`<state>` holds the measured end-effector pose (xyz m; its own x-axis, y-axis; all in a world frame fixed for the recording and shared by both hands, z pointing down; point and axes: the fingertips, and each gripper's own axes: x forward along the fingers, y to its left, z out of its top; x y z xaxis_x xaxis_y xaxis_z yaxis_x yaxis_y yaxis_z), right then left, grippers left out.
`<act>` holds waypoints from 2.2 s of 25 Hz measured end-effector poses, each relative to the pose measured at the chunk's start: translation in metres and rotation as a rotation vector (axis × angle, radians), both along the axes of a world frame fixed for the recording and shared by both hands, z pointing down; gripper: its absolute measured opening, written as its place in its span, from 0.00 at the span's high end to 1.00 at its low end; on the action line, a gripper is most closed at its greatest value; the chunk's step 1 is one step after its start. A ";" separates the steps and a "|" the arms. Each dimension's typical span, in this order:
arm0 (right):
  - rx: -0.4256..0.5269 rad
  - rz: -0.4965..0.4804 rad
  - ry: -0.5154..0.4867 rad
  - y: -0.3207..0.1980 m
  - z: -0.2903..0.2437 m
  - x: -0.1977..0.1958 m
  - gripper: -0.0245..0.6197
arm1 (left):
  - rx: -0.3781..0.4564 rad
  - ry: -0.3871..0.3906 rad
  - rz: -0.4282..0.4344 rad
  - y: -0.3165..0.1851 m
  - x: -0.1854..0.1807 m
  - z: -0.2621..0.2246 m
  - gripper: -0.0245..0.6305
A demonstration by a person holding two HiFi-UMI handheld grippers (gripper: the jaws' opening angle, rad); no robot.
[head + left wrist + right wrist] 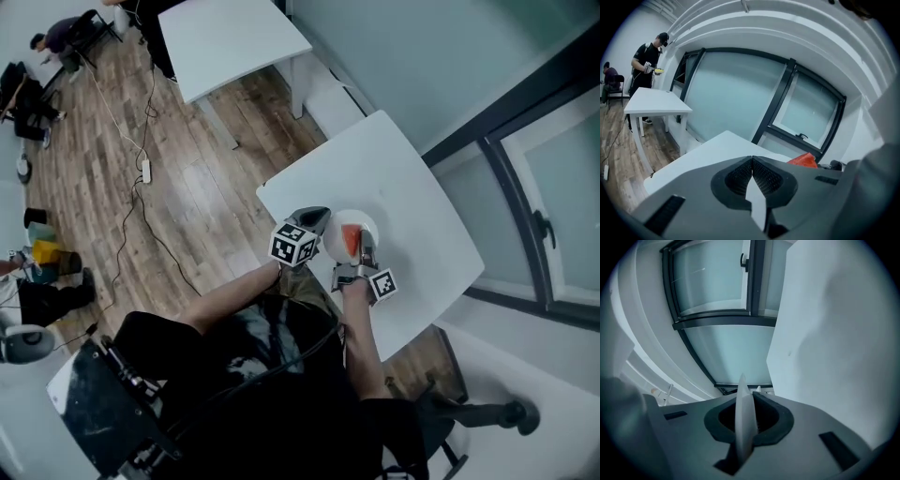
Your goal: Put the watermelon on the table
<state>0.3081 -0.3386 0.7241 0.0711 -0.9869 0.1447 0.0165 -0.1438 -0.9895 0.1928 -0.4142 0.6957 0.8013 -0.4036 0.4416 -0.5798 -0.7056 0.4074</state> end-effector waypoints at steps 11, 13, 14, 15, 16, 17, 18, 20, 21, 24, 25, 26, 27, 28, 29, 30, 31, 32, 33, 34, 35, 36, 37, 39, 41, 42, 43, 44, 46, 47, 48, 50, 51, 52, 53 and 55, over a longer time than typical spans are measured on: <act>-0.204 0.031 0.084 -0.069 0.101 0.070 0.92 | -0.164 -0.104 -0.005 -0.054 0.044 0.060 0.95; -0.247 0.042 0.112 -0.080 0.114 0.080 0.92 | -0.158 -0.130 0.032 -0.061 0.051 0.064 0.95; -0.278 0.046 0.134 -0.084 0.120 0.085 0.92 | -0.158 -0.141 0.050 -0.063 0.054 0.066 0.95; -0.312 0.047 0.157 -0.086 0.125 0.091 0.92 | -0.161 -0.148 0.066 -0.063 0.057 0.067 0.95; -0.343 0.044 0.182 -0.089 0.129 0.097 0.92 | -0.170 -0.151 0.080 -0.063 0.058 0.068 0.95; -0.374 0.033 0.212 -0.091 0.132 0.103 0.92 | -0.185 -0.148 0.088 -0.063 0.059 0.069 0.95; -0.407 0.010 0.254 -0.095 0.133 0.107 0.92 | -0.204 -0.141 0.091 -0.063 0.059 0.070 0.95; -0.481 -0.071 0.392 -0.104 0.132 0.114 0.91 | -0.244 -0.125 0.078 -0.066 0.056 0.073 0.95; -0.519 -0.117 0.473 -0.108 0.131 0.116 0.90 | -0.262 -0.119 0.065 -0.068 0.054 0.074 0.95; -0.647 -0.214 0.630 -0.113 0.131 0.125 0.85 | -0.283 -0.106 0.050 -0.073 0.050 0.071 0.95; -0.682 -0.230 0.655 -0.112 0.132 0.128 0.83 | -0.279 -0.101 0.055 -0.075 0.050 0.068 0.95; -0.714 -0.242 0.678 -0.112 0.133 0.132 0.81 | -0.271 -0.097 0.063 -0.075 0.052 0.065 0.95; -0.743 -0.250 0.707 -0.111 0.133 0.135 0.77 | -0.263 -0.094 0.075 -0.076 0.053 0.063 0.95; -0.767 -0.257 0.748 -0.110 0.130 0.138 0.75 | -0.258 -0.095 0.090 -0.075 0.053 0.061 0.95; -0.787 -0.263 0.799 -0.110 0.126 0.140 0.75 | -0.262 -0.097 0.105 -0.073 0.053 0.062 0.95; -0.808 -0.270 0.849 -0.110 0.123 0.141 0.74 | -0.274 -0.099 0.114 -0.071 0.051 0.063 0.95; -0.832 -0.278 0.879 -0.109 0.122 0.142 0.72 | -0.292 -0.098 0.113 -0.069 0.048 0.066 0.95; -0.855 -0.280 0.876 -0.107 0.124 0.142 0.70 | -0.312 -0.097 0.105 -0.068 0.043 0.068 0.95; -0.879 -0.279 0.851 -0.103 0.128 0.143 0.69 | -0.329 -0.096 0.092 -0.067 0.039 0.070 0.95; -0.908 -0.287 0.839 -0.098 0.133 0.144 0.68 | -0.341 -0.095 0.081 -0.066 0.035 0.071 0.95; -0.943 -0.318 0.875 -0.093 0.136 0.145 0.66 | -0.345 -0.094 0.076 -0.065 0.033 0.072 0.95; -0.981 -0.374 0.961 -0.089 0.138 0.146 0.66 | -0.344 -0.095 0.076 -0.063 0.032 0.072 0.95; -1.010 -0.439 1.065 -0.086 0.138 0.145 0.66 | -0.336 -0.097 0.080 -0.062 0.032 0.071 0.95; -1.004 -0.507 1.206 -0.080 0.129 0.142 0.66 | -0.306 -0.099 0.098 -0.060 0.034 0.066 0.95; -0.913 -0.473 1.267 -0.076 0.109 0.137 0.66 | -0.262 -0.104 0.128 -0.058 0.037 0.059 0.95; -0.852 -0.453 1.290 -0.073 0.094 0.130 0.66 | -0.231 -0.110 0.149 -0.055 0.039 0.054 0.95; -0.791 -0.440 1.311 -0.069 0.077 0.120 0.66 | -0.191 -0.118 0.173 -0.052 0.040 0.049 0.95; -0.734 -0.427 1.331 -0.065 0.059 0.109 0.66 | -0.141 -0.128 0.198 -0.049 0.040 0.043 0.95; -0.642 -0.386 1.351 -0.052 0.023 0.090 0.70 | -0.019 -0.152 0.241 -0.046 0.042 0.028 0.95; -0.611 -0.353 1.355 -0.045 0.005 0.083 0.71 | 0.044 -0.164 0.252 -0.047 0.043 0.020 0.95; -0.593 -0.316 1.359 -0.037 -0.012 0.079 0.75 | 0.097 -0.171 0.258 -0.048 0.044 0.012 0.95; -0.579 -0.246 1.369 -0.020 -0.042 0.071 0.86 | 0.167 -0.158 0.279 -0.046 0.047 -0.006 0.95; -0.571 -0.218 1.371 -0.013 -0.055 0.066 0.91 | 0.193 -0.144 0.299 -0.042 0.048 -0.015 0.95; -0.559 -0.196 1.372 -0.006 -0.066 0.061 0.92 | 0.217 -0.131 0.322 -0.038 0.049 -0.022 0.95; -0.550 -0.178 1.373 0.000 -0.075 0.056 0.92 | 0.234 -0.122 0.344 -0.033 0.049 -0.028 0.95; -0.552 -0.143 1.368 0.013 -0.085 0.049 0.92 | 0.232 -0.106 0.373 -0.022 0.050 -0.034 0.95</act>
<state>0.3572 -0.3260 0.6391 0.3669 -0.8410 0.3976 -0.9074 -0.4177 -0.0461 0.2424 -0.4360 0.6618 0.8661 -0.1939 0.4607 -0.2988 -0.9397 0.1662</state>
